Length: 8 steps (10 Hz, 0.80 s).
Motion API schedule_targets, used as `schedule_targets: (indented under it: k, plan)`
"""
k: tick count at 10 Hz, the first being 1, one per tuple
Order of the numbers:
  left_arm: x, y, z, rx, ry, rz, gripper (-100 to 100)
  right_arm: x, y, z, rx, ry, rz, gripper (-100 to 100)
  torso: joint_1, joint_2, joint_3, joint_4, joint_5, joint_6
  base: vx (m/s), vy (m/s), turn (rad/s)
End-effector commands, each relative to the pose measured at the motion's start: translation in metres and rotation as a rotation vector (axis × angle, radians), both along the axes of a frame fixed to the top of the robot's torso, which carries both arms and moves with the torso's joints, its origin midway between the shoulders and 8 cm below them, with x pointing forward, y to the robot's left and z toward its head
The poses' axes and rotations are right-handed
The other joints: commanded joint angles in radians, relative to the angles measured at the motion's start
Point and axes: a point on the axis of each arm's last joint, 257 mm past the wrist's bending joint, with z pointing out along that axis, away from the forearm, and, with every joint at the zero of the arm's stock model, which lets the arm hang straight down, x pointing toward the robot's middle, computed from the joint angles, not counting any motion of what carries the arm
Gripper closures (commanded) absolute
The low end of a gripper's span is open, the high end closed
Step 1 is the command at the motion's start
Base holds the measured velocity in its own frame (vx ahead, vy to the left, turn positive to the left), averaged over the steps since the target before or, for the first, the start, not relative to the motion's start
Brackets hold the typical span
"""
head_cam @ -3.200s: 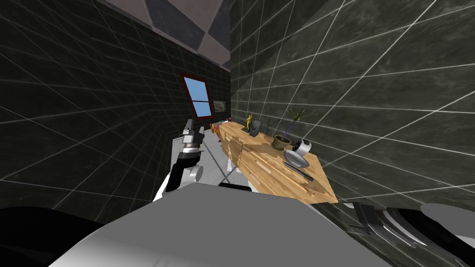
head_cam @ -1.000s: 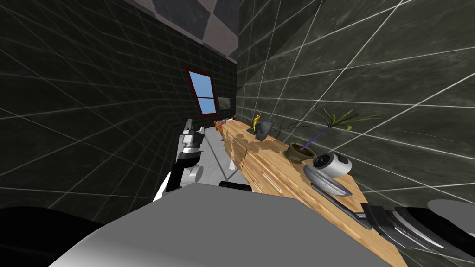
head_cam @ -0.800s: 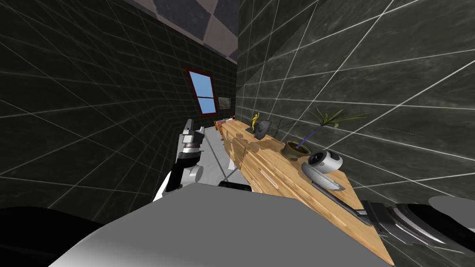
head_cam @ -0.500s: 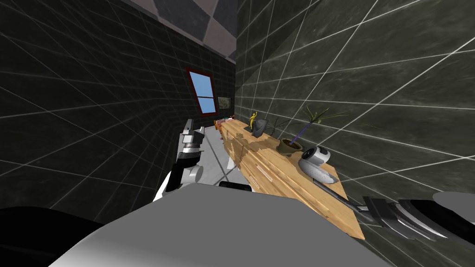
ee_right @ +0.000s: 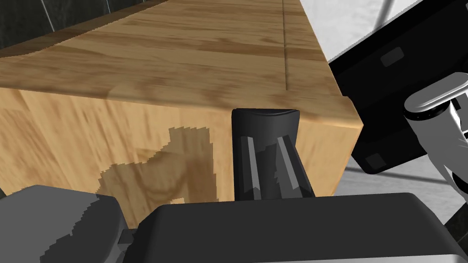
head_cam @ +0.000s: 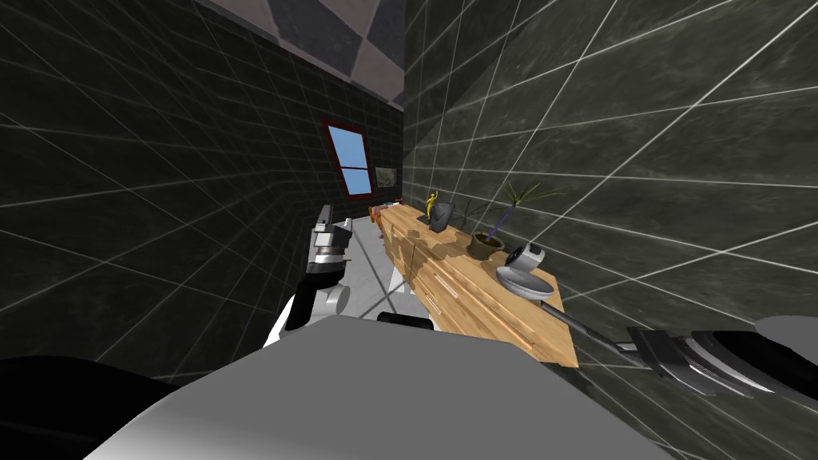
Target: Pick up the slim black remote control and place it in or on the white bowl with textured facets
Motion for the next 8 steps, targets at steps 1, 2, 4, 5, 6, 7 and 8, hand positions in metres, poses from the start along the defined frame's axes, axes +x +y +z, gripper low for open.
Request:
schedule_targets:
  k: [1, 2, 4, 5, 6, 7, 8]
  plan:
    - [0.000, 0.000, 0.000, 0.000, 0.000, 0.000, 0, 0.007, 0.003, 0.013, 0.006, 0.003, 0.008, 100, 0.000, 0.000, 0.000, 0.000, 0.000, 0.000, -0.053, -0.039, 0.027]
    - [0.000, 0.000, 0.000, 0.000, 0.000, 0.000, 0, 0.011, 0.006, 0.020, 0.014, 0.012, 0.008, 100, 0.004, -0.004, -0.002, -0.001, 0.001, -0.001, 0.027, 0.012, 0.026]
    - [0.000, 0.000, 0.000, 0.000, 0.000, 0.000, 0, 0.014, 0.012, 0.028, 0.024, 0.024, 0.006, 100, 0.011, -0.013, -0.007, -0.003, 0.002, -0.003, 0.069, 0.048, 0.015]
    - [0.000, 0.000, 0.000, 0.000, 0.000, 0.000, 0, 0.016, 0.015, 0.032, 0.030, 0.031, 0.004, 100, 0.012, -0.016, -0.009, -0.003, 0.002, -0.004, 0.084, 0.054, 0.020]
    - [0.000, 0.000, 0.000, 0.000, 0.000, 0.000, 0, 0.020, 0.022, 0.040, 0.043, 0.045, -0.002, 100, 0.012, -0.018, -0.010, -0.004, 0.001, -0.005, 0.132, 0.059, 0.014]
    - [0.000, 0.000, 0.000, 0.000, 0.000, 0.000, 0, 0.020, 0.022, 0.040, 0.043, 0.045, -0.002, 100, 0.012, -0.023, -0.013, -0.005, 0.000, -0.007, 0.106, 0.054, 0.035]
    - [0.000, 0.000, 0.000, 0.000, 0.000, 0.000, 0, 0.020, 0.022, 0.040, 0.043, 0.045, -0.002, 100, 0.011, -0.023, -0.014, -0.005, 0.000, -0.007, 0.037, 0.028, 0.014]
